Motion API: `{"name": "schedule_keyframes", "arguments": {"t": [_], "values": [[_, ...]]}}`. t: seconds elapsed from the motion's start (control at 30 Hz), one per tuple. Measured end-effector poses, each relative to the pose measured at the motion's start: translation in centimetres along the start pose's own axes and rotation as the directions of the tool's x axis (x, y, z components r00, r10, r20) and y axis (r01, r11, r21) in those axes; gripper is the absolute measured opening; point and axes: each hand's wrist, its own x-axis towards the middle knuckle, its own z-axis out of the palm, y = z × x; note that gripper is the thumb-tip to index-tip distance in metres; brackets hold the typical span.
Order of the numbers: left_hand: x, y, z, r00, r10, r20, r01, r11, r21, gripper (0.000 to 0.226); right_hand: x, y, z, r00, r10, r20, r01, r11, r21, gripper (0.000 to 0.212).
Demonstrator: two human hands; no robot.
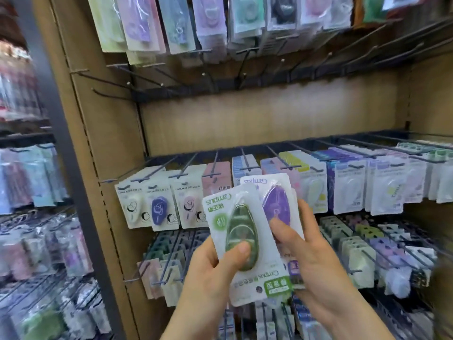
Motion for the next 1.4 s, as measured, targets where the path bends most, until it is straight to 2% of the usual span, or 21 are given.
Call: {"name": "schedule_keyframes", "arguments": {"t": [0.13, 0.2, 0.27, 0.37, 0.47, 0.57, 0.63, 0.7, 0.77, 0.83, 0.87, 0.9, 0.93, 0.97, 1.03, 1.1, 1.13, 1.17, 1.23, 1.33, 1.4], "values": [[2.1, 0.6, 0.2, 0.98, -0.002, -0.2, -0.033, 0.984, -0.174, 0.064, 2.4, -0.3, -0.7, 0.997, -0.048, 0.063, 0.05, 0.998, -0.032, 0.091], [2.9, 1.6, 0.1, 0.979, -0.01, -0.204, -0.031, 0.98, -0.197, 0.065, 3.6, -0.6, -0.6, 0.994, -0.076, 0.075, 0.082, 0.993, -0.084, 0.111], [3.6, 2.8, -0.8, 0.983, -0.028, -0.182, -0.002, 0.987, -0.162, 0.054, 4.8, -1.2, -0.5, 0.989, -0.112, 0.093, 0.125, 0.981, -0.146, 0.121], [4.6, 6.2, -3.0, 0.989, -0.025, -0.143, 0.012, 0.996, -0.087, 0.052, 6.4, -2.8, -0.4, 0.976, -0.131, 0.172, 0.167, 0.962, -0.214, 0.116], [5.8, 10.2, -6.2, 0.989, 0.079, -0.128, -0.056, 0.983, 0.173, 0.03, 7.6, -5.1, 0.0, 0.952, -0.165, 0.256, 0.232, 0.938, -0.259, 0.1], [7.7, 13.9, -9.8, 0.991, 0.136, -0.015, -0.105, 0.824, 0.556, 0.018, 9.0, -6.9, 1.4, 0.898, -0.235, 0.373, 0.359, 0.881, -0.309, 0.099], [9.1, 16.2, -11.7, 0.988, 0.13, 0.082, -0.15, 0.702, 0.696, 0.019, 10.2, -7.8, 3.3, 0.846, -0.263, 0.463, 0.457, 0.805, -0.378, 0.098], [10.3, 18.6, -12.8, 0.981, 0.069, 0.183, -0.187, 0.605, 0.774, 0.034, 11.9, -8.8, 5.5, 0.797, -0.27, 0.541, 0.528, 0.746, -0.406, 0.086], [11.3, 20.8, -13.6, 0.961, 0.004, 0.276, -0.247, 0.466, 0.85, 0.044, 13.6, -9.4, 7.7, 0.769, -0.202, 0.607, 0.542, 0.709, -0.451, 0.079], [12.2, 22.5, -14.6, 0.942, -0.009, 0.334, -0.32, 0.271, 0.908, 0.044, 14.9, -9.5, 9.4, 0.757, -0.097, 0.647, 0.528, 0.675, -0.516, 0.083], [12.6, 23.1, -15.1, 0.94, -0.017, 0.342, -0.332, 0.205, 0.921, 0.04, 15.5, -9.3, 10.1, 0.752, -0.06, 0.657, 0.521, 0.664, -0.536, 0.084], [12.9, 23.5, -15.8, 0.939, -0.027, 0.343, -0.332, 0.188, 0.924, 0.037, 15.9, -9.0, 10.8, 0.749, -0.032, 0.662, 0.508, 0.668, -0.544, 0.085], [13.1, 23.9, -16.4, 0.937, -0.027, 0.35, -0.337, 0.207, 0.919, 0.035, 16.3, -8.7, 11.3, 0.748, -0.018, 0.663, 0.493, 0.684, -0.538, 0.086], [13.2, 24.1, -17.0, 0.936, -0.01, 0.351, -0.336, 0.267, 0.903, 0.034, 16.6, -8.2, 11.8, 0.749, -0.017, 0.663, 0.477, 0.707, -0.521, 0.087], [13.3, 24.1, -18.3, 0.947, 0.118, 0.299, -0.319, 0.478, 0.819, 0.036, 17.0, -7.1, 12.7, 0.758, -0.051, 0.651, 0.45, 0.762, -0.465, 0.085], [13.9, 23.5, -19.5, 0.945, 0.299, 0.134, -0.308, 0.67, 0.676, 0.038, 17.1, -5.2, 13.9, 0.793, -0.104, 0.601, 0.391, 0.843, -0.37, 0.077], [14.3, 23.0, -19.9, 0.929, 0.368, 0.031, -0.309, 0.728, 0.612, 0.038, 17.1, -4.1, 14.6, 0.813, -0.135, 0.567, 0.363, 0.878, -0.311, 0.074], [14.9, 22.2, -20.4, 0.911, 0.408, -0.062, -0.31, 0.776, 0.55, 0.039, 17.1, -2.9, 15.3, 0.83, -0.172, 0.531, 0.346, 0.905, -0.248, 0.072], [15.5, 20.7, -20.6, 0.899, 0.394, -0.191, -0.309, 0.88, 0.359, 0.042, 17.2, -0.4, 17.0, 0.862, -0.228, 0.453, 0.314, 0.941, -0.125, 0.073], [15.9, 18.7, -20.3, 0.937, 0.292, -0.191, -0.284, 0.956, 0.067, 0.038, 17.8, 2.8, 18.7, 0.911, -0.254, 0.324, 0.258, 0.966, 0.03, 0.095], [16.3, 17.7, -20.8, 0.916, 0.316, -0.245, -0.303, 0.949, 0.092, 0.031, 18.3, 4.3, 19.4, 0.931, -0.252, 0.263, 0.25, 0.967, 0.043, 0.112]]}}
